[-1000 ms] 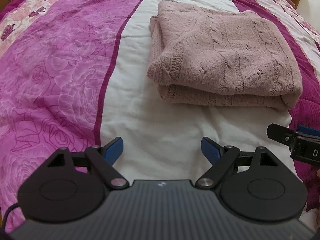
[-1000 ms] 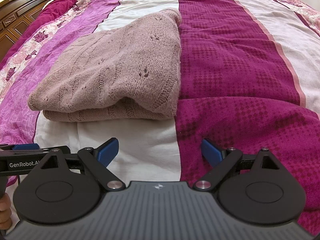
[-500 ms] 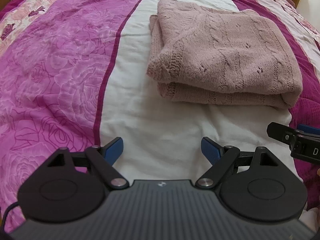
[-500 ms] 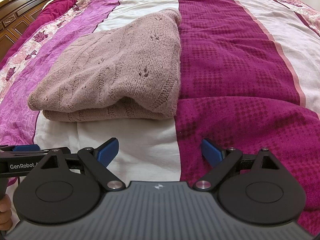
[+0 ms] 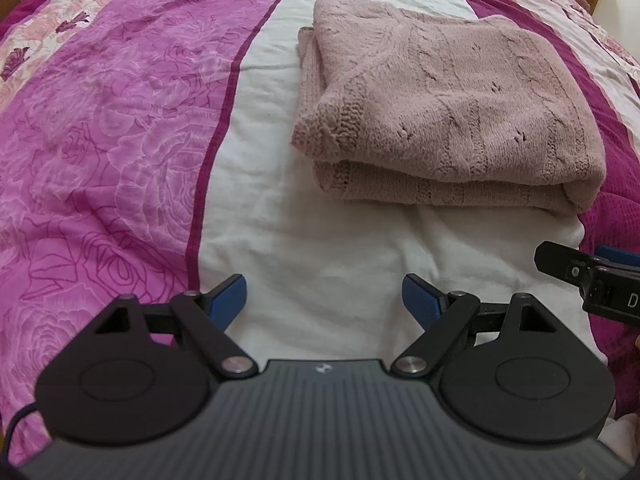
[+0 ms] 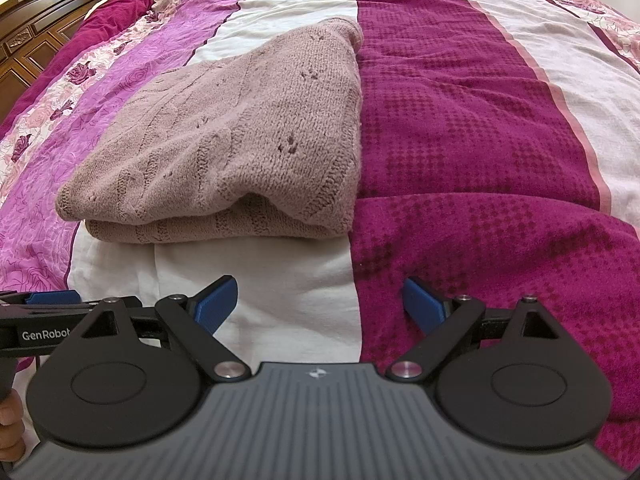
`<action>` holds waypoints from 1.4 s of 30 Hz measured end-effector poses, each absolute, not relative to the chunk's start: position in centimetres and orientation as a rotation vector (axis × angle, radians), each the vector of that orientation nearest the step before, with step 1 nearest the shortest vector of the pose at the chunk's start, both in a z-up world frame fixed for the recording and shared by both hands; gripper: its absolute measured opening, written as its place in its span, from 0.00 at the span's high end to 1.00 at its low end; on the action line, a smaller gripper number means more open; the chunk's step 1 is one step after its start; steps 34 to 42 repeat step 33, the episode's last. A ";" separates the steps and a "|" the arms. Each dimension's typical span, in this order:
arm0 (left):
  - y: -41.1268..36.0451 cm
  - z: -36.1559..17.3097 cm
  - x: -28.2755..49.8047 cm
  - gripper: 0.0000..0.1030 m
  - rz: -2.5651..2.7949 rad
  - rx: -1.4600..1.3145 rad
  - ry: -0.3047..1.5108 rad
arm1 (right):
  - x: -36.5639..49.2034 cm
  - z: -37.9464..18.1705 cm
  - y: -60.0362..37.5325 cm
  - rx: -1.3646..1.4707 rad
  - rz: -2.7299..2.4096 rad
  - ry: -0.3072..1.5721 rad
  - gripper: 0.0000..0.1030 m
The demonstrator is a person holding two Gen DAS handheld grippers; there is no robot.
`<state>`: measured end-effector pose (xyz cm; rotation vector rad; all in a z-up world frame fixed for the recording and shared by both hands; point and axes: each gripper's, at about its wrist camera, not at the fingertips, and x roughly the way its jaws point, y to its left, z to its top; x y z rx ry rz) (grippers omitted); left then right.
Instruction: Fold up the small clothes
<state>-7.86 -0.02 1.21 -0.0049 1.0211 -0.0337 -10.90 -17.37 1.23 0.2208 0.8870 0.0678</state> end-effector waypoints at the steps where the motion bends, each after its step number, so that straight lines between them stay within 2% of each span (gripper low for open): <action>1: 0.0 1.2 -7.9 0.16 -0.034 -0.005 1.022 | -10.9 1.2 -17.4 0.221 0.068 0.887 0.09; 42: -0.1 0.7 -8.0 0.16 -0.036 -0.013 1.037 | -10.8 1.0 -17.4 0.215 0.066 0.886 0.09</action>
